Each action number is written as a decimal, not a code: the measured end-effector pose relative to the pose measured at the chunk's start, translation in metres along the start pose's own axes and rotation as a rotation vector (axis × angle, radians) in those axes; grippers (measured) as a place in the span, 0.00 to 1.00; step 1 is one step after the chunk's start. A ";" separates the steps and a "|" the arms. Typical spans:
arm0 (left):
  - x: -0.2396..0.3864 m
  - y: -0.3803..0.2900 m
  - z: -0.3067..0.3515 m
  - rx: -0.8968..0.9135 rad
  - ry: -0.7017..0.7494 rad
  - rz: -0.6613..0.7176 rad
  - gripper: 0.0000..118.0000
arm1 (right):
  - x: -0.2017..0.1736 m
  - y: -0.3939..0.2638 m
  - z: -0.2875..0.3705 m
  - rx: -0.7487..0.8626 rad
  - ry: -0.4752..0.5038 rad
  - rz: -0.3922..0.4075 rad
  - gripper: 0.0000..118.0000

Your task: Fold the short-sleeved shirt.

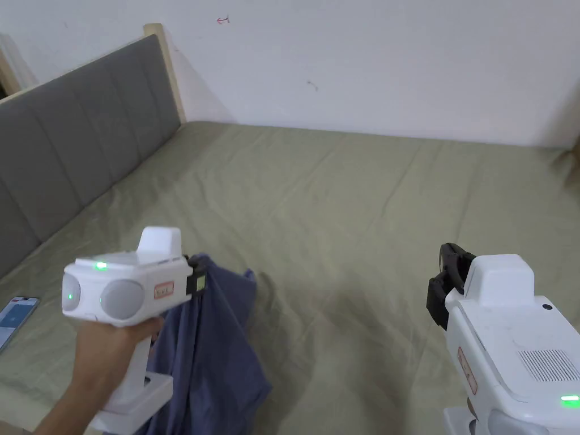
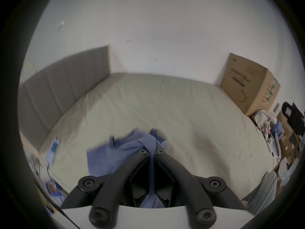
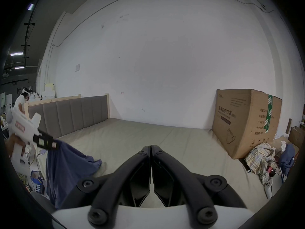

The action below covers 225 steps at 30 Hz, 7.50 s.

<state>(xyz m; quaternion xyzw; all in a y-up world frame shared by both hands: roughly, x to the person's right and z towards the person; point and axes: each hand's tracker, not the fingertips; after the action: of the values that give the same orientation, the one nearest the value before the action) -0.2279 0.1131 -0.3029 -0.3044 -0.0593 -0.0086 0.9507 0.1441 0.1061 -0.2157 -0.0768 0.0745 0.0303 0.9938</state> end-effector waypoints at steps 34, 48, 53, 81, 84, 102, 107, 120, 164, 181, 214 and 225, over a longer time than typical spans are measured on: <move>0.301 -0.030 -0.078 -0.186 -0.601 -0.368 0.00 | 0.143 -0.010 0.092 0.012 -0.351 -0.020 0.00; 0.292 -0.146 -0.167 -0.551 -0.346 -0.337 0.00 | 0.145 -0.029 0.081 -0.052 -0.349 -0.031 0.00; 0.292 -0.130 -0.145 -0.501 -0.352 -0.314 0.21 | 0.144 -0.026 0.082 -0.046 -0.349 -0.028 0.00; 0.169 -0.010 0.041 0.568 0.004 -0.080 0.04 | 0.114 0.014 0.084 0.072 -0.308 -0.019 0.00; 0.167 -0.011 0.037 0.549 0.022 -0.078 0.00 | 0.114 0.015 0.084 0.074 -0.307 -0.018 0.00; 0.138 -0.076 -0.058 -0.088 -0.080 0.071 0.00 | 0.116 -0.001 0.077 0.025 -0.296 -0.019 0.00; 0.129 -0.122 -0.094 -0.256 -0.076 0.086 0.00 | 0.117 -0.010 0.068 -0.007 -0.290 -0.020 0.00; 0.137 -0.162 -0.130 -0.447 -0.017 0.128 0.74 | 0.124 -0.031 0.050 -0.081 -0.275 -0.025 0.00; 0.142 -0.136 -0.095 -0.310 -0.107 0.079 0.02 | 0.167 -0.170 -0.119 -0.779 -0.046 -0.106 0.07; 0.104 0.009 -0.062 0.003 -0.113 0.166 0.02 | 0.226 0.022 -0.064 -0.351 -0.136 -0.017 0.07; 0.029 0.306 -0.159 0.257 0.164 0.072 0.02 | 0.319 0.162 -0.221 -0.110 -0.339 -0.080 0.07; 0.004 0.124 -0.229 -0.044 0.139 0.160 0.02 | 0.293 -0.011 -0.225 -0.395 -0.316 -0.137 0.07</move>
<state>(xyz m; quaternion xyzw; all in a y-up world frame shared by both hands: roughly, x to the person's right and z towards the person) -0.1928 0.0816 -0.5592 -0.3277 0.0315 0.0448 0.9432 0.4021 0.0741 -0.4786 -0.2683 -0.0944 -0.0114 0.9586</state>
